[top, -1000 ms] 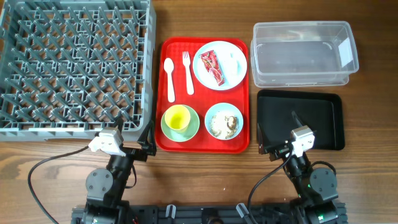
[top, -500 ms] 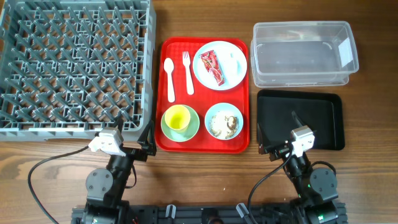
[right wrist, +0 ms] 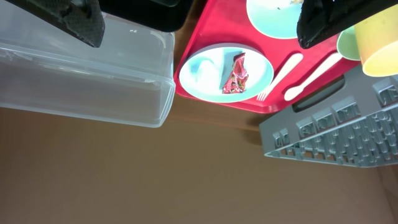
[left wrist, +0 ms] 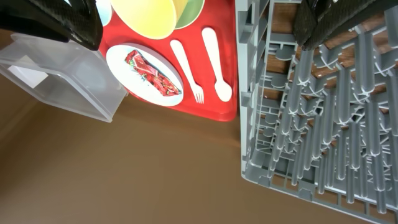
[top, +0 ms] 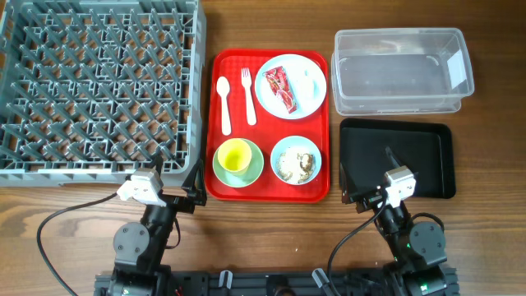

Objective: Sort waste into correct bins and load items into the dishwasher rack

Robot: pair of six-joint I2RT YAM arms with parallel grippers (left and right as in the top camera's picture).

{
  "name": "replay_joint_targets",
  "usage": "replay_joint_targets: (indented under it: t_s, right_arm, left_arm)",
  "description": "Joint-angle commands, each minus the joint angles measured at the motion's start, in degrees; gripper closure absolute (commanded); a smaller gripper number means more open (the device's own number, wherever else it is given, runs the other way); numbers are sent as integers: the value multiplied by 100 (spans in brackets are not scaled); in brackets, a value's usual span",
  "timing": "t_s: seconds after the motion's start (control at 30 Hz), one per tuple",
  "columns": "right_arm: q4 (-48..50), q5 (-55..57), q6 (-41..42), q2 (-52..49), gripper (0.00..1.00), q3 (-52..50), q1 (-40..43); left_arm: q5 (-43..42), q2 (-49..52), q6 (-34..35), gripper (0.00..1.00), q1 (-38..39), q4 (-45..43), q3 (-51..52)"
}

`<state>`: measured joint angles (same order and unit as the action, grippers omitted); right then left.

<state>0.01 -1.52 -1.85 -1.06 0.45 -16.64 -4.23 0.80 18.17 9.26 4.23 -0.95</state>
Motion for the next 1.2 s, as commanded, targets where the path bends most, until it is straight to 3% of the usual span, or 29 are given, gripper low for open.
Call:
replay_joint_targets:
  t_s: [0.0, 0.87, 1.17]
  right_arm:
    - [17, -111, -76, 26, 0, -15, 44]
    - [22, -118, -160, 26, 0, -15, 44]
    - [190, -772, 999, 26, 0, 0, 44]
  left_arm:
    - [-46, -46, 31, 0, 0, -24, 63]
    - [-122, -46, 35, 0, 0, -37, 63]
    - [-833, -46, 57, 0, 0, -356, 63]
